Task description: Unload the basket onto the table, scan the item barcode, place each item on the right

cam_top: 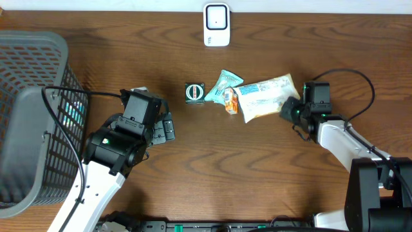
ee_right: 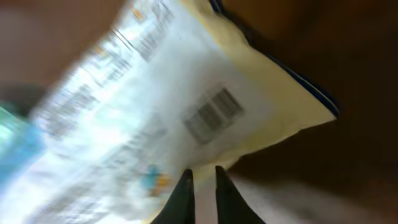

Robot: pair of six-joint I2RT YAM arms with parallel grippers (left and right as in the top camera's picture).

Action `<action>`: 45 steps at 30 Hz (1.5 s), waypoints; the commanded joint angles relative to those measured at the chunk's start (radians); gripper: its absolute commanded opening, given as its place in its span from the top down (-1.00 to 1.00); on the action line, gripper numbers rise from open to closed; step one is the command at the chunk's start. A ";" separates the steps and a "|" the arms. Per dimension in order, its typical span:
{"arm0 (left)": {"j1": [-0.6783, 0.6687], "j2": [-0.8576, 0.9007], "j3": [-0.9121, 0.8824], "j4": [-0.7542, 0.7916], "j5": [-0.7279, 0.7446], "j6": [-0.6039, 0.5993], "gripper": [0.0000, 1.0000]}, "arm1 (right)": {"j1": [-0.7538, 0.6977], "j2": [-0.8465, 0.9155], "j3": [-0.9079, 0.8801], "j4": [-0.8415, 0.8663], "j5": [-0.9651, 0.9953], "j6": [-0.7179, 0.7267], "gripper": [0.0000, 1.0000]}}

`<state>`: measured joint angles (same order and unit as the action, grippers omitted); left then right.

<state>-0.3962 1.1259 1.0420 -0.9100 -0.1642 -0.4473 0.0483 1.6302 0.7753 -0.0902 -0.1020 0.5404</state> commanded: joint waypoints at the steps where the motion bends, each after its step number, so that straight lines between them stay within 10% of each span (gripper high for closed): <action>1: 0.003 0.004 0.004 -0.002 -0.016 0.002 -0.95 | 0.008 0.029 0.001 0.095 0.006 0.005 0.81; 11: 0.003 0.004 0.004 -0.002 -0.016 0.002 -0.95 | 0.000 0.058 0.013 0.270 -0.013 0.047 0.78; 26: 0.003 0.004 0.004 -0.002 -0.016 0.002 -0.95 | -0.094 -0.055 0.023 -0.238 0.016 0.046 0.93; 45: 0.003 0.004 0.004 -0.002 -0.016 0.002 -0.95 | -0.066 0.156 0.023 0.241 -0.164 0.116 0.80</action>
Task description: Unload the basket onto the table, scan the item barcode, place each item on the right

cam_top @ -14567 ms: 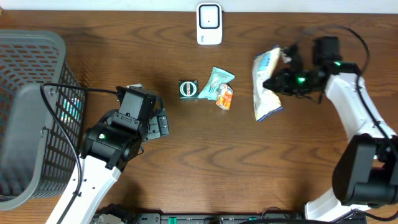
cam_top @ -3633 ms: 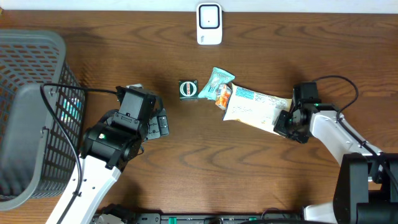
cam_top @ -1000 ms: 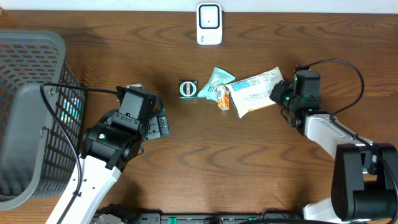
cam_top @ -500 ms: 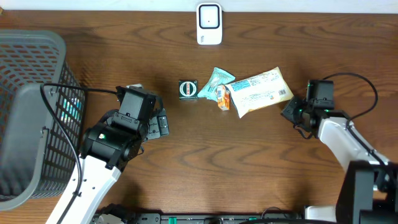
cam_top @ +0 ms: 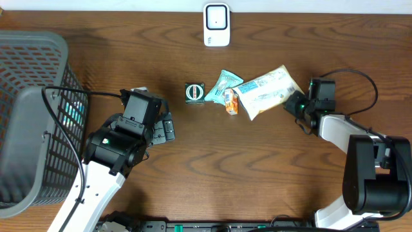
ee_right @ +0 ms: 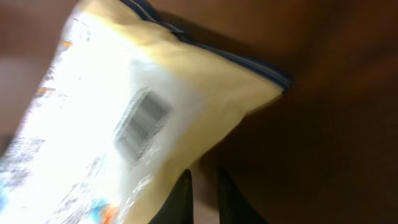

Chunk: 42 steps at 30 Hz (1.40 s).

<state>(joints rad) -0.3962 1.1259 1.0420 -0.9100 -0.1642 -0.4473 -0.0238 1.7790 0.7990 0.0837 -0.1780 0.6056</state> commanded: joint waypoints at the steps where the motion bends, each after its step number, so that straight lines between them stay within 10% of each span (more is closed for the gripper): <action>1: 0.003 0.004 0.004 -0.002 -0.016 0.002 -0.95 | 0.008 0.007 -0.001 0.103 -0.105 0.074 0.80; 16: 0.003 0.004 0.004 -0.002 -0.016 0.002 -0.96 | 0.079 -0.017 0.021 0.212 -0.209 0.042 0.88; 22: 0.003 0.004 0.004 -0.002 -0.016 0.002 -0.95 | 0.068 -0.132 0.093 -0.044 -0.243 0.014 -0.22; 42: 0.003 0.004 0.004 -0.002 -0.016 0.002 -0.96 | 0.228 0.008 0.082 -0.249 -0.134 0.089 -0.52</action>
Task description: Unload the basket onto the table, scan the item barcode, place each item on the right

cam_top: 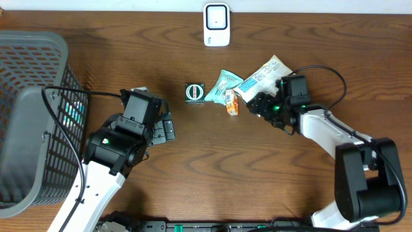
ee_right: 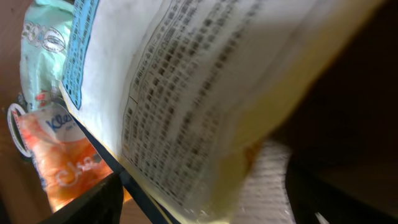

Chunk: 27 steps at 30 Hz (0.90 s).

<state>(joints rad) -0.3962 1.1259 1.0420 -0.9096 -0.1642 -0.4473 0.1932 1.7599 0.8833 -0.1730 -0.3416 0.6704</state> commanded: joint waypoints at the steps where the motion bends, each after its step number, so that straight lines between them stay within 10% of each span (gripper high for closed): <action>1: 0.003 0.004 0.004 -0.003 -0.016 0.002 -0.95 | 0.011 0.032 -0.002 0.012 0.030 0.024 -0.44; 9: 0.003 0.004 0.004 -0.003 -0.016 0.002 -0.95 | -0.001 0.037 -0.002 -0.008 0.081 -0.007 0.96; 27: 0.003 0.004 0.004 -0.003 -0.016 0.002 -0.96 | -0.226 -0.219 0.000 -0.348 0.095 -0.381 0.97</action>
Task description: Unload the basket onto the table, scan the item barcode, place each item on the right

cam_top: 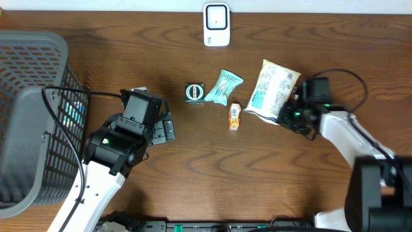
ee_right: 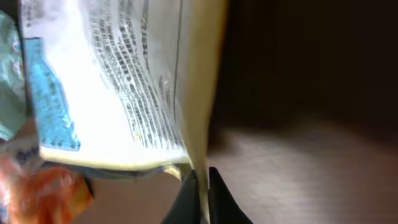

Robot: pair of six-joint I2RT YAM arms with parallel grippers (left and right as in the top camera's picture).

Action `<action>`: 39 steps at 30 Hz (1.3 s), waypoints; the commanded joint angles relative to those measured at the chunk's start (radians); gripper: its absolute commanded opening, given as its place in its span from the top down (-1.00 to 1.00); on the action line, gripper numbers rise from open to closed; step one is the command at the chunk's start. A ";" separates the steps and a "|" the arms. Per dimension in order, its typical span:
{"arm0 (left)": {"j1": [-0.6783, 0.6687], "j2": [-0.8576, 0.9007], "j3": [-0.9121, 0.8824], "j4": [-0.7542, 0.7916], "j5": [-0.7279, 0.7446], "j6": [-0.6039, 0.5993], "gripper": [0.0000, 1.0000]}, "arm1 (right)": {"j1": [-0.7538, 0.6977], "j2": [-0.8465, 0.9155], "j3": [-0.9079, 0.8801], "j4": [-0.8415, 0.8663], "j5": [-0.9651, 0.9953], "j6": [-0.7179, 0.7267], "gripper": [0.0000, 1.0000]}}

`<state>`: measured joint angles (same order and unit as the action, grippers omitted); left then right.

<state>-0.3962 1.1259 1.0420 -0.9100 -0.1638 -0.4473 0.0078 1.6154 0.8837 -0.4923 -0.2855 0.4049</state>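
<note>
A white and yellow snack bag (cam_top: 271, 90) with a blue label stands tilted right of the table's middle. My right gripper (cam_top: 289, 111) is shut on its lower right edge. In the right wrist view the bag (ee_right: 106, 81) fills the upper left, its thin yellow edge pinched between the black fingertips (ee_right: 189, 186) of the right gripper (ee_right: 200, 182); only printed text shows, no barcode. The white scanner (cam_top: 217, 24) stands at the far middle edge. My left gripper (cam_top: 165, 126) rests at the left; its jaws are not readable from above.
An orange packet (cam_top: 234, 117), a teal packet (cam_top: 224, 87) and a small green and black box (cam_top: 194, 92) lie just left of the bag. A grey mesh basket (cam_top: 32, 116) fills the far left. The right arm's cable loops behind it.
The right gripper was open around the bag's near edge and is now shut on it. Bag and gripper sit further right, the bag turned more upright and off the orange packet.
First the right gripper stood shut at the bag's right end, the barcode in its view, the bag lying over the orange packet. Then the bag had turned a little. Later the gripper was open at the bag's near side. Now it grips the edge, bag clear of the packets.
</note>
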 commanded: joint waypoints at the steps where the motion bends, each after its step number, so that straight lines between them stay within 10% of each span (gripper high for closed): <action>1: 0.003 0.004 0.004 -0.002 -0.016 0.002 -0.95 | -0.059 -0.100 -0.001 -0.053 0.069 -0.115 0.97; 10: 0.003 0.004 0.004 -0.002 -0.017 0.002 -0.96 | -0.124 -0.201 -0.001 -0.090 0.119 -0.056 0.95; 14: 0.003 0.004 0.004 -0.002 -0.016 0.002 -0.95 | -0.104 -0.193 -0.001 -0.043 0.070 -0.050 0.04; 17: 0.003 0.004 0.004 -0.002 -0.017 0.002 -0.95 | -0.083 -0.175 -0.001 -0.007 0.070 -0.050 -0.25; 39: 0.003 0.004 0.004 -0.002 -0.017 0.002 -0.95 | 0.027 0.158 -0.001 0.203 -0.087 -0.016 -0.25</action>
<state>-0.3962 1.1259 1.0420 -0.9096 -0.1642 -0.4473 0.0257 1.7428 0.8845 -0.2962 -0.3470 0.3794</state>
